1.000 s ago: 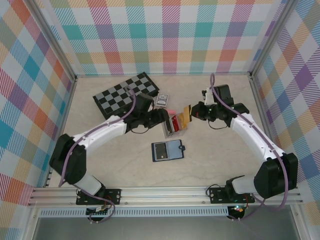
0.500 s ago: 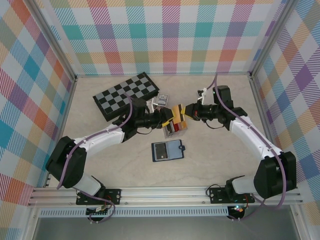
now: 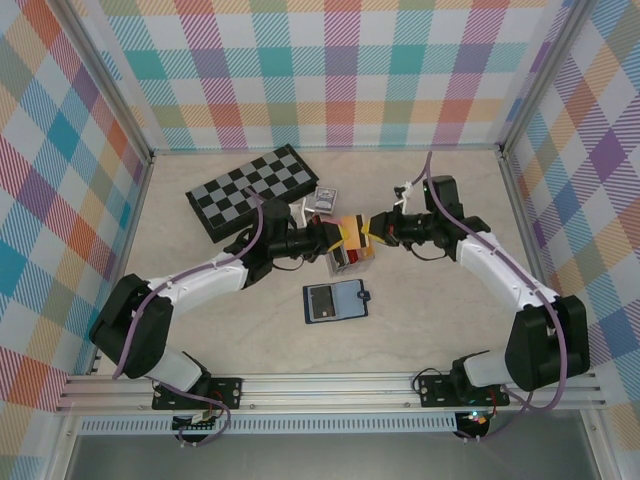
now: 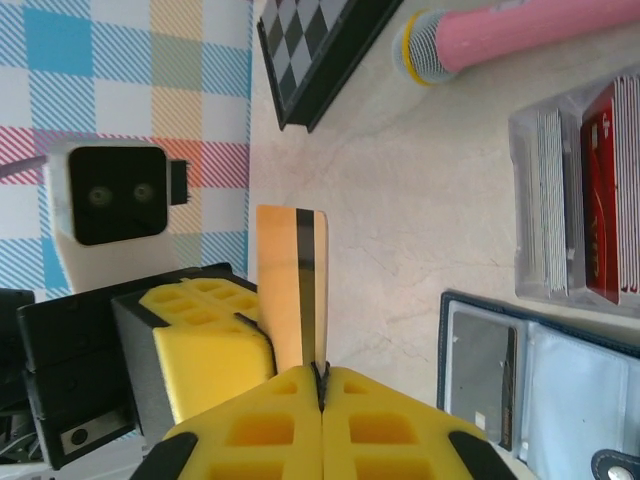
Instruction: Put the credit cards into the card holder
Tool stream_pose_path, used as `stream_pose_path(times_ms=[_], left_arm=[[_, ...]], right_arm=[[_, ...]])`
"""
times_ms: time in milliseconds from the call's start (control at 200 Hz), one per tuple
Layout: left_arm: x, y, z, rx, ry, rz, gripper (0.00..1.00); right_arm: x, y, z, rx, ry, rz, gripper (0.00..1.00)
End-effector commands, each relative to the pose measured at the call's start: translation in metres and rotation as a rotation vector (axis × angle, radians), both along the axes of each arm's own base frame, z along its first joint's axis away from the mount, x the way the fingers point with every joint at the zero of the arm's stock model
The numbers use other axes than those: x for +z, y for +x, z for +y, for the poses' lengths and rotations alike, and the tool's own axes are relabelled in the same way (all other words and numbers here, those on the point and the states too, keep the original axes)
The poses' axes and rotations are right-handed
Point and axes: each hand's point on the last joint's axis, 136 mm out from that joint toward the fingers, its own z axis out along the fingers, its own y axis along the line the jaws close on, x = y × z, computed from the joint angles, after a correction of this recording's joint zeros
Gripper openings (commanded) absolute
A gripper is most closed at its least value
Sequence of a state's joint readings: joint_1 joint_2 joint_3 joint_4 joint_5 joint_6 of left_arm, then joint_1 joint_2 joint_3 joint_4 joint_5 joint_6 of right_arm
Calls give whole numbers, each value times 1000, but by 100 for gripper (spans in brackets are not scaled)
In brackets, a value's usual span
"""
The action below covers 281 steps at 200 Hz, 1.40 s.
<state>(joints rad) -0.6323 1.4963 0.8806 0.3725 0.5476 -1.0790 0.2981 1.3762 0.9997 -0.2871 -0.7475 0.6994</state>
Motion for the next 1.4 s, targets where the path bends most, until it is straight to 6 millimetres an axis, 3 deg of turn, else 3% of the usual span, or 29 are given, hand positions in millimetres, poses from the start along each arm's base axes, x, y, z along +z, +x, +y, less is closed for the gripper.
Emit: stream_pose_path(times_ms=[0,130,195,230,450,695,970,1195,1400], left_arm=[[-11,1,9,40,26,9,0],[-20,-4,11,33,32,27,0],[-32,-7,17,44,72,50,0],[-40,-10,21,47,99,60,0],[-101,-44,42,66,301,135,0],[-144,-77,48,62,389,178,0],[-155,-77,39,45,399,166,0],[-171,-82,43,37,469,170,0],[-174,-84,29,-19,448,156,0]], right_arm=[[-17,-12,0,39,-9,46,8],[-38,-16,-8,7,-66,81,25],[-58,-20,-17,-21,-149,121,39],[-68,-24,-20,-18,-182,129,43],[-130,-60,-20,67,-501,169,51],[-166,-71,-16,115,-764,141,60],[-177,-66,-10,131,-794,133,57],[-191,-69,-12,135,-809,162,36],[-199,-73,-12,132,-797,185,19]])
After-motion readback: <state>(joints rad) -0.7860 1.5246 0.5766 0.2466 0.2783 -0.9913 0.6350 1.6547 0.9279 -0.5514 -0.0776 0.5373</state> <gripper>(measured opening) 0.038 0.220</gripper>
